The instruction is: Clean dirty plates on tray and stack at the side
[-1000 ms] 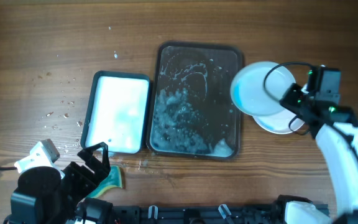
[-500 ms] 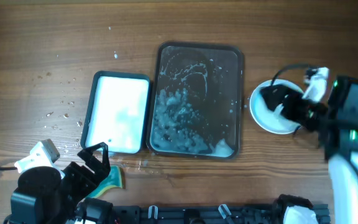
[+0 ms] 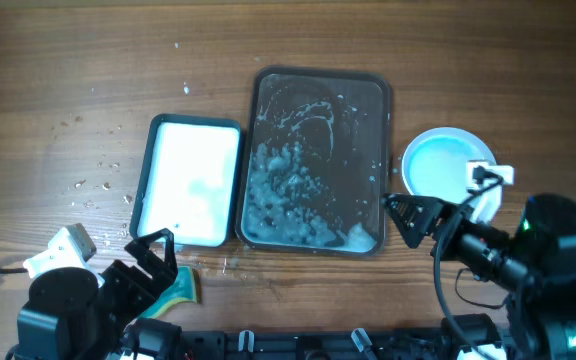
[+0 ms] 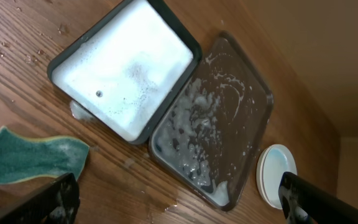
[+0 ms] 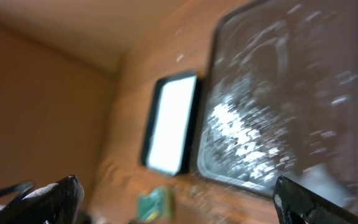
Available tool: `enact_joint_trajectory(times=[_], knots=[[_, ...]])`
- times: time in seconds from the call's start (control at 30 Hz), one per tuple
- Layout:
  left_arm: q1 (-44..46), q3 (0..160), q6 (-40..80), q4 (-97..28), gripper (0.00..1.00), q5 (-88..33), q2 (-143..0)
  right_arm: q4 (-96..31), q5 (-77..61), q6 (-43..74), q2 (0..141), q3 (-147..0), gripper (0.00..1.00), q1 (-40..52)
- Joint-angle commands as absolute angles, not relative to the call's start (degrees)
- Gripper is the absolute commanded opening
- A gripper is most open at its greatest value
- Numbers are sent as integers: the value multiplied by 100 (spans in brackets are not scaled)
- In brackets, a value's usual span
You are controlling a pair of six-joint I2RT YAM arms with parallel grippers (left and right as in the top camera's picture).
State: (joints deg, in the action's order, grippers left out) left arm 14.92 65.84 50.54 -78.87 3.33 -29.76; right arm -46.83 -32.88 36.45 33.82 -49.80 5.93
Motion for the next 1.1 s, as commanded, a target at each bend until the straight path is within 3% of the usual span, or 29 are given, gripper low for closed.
enact_joint_trajectory(times=[0.0, 0.1, 0.23, 0.4, 1.0, 1.07], knots=[[1461, 6569, 5140, -7876, 100, 329, -2995, -3376, -2010, 1848, 2329, -3903, 100, 685], [1461, 6569, 5140, -7876, 100, 329, -2995, -2499, -1959, 657, 1173, -2665, 100, 685], [1461, 6569, 5140, -7876, 100, 329, -2995, -2029, -1350, 600, 23, -1487, 100, 685], [1461, 6569, 5140, -7876, 100, 329, -2995, 187, -1288, 613, 16, -8, 100, 679], [1455, 6558, 5052, -7935, 100, 449, -2995, 110, -1286, 615, 21, -30, 100, 679], [1035, 6377, 4963, -7684, 100, 862, -2961, 110, -1286, 615, 21, -30, 100, 679]])
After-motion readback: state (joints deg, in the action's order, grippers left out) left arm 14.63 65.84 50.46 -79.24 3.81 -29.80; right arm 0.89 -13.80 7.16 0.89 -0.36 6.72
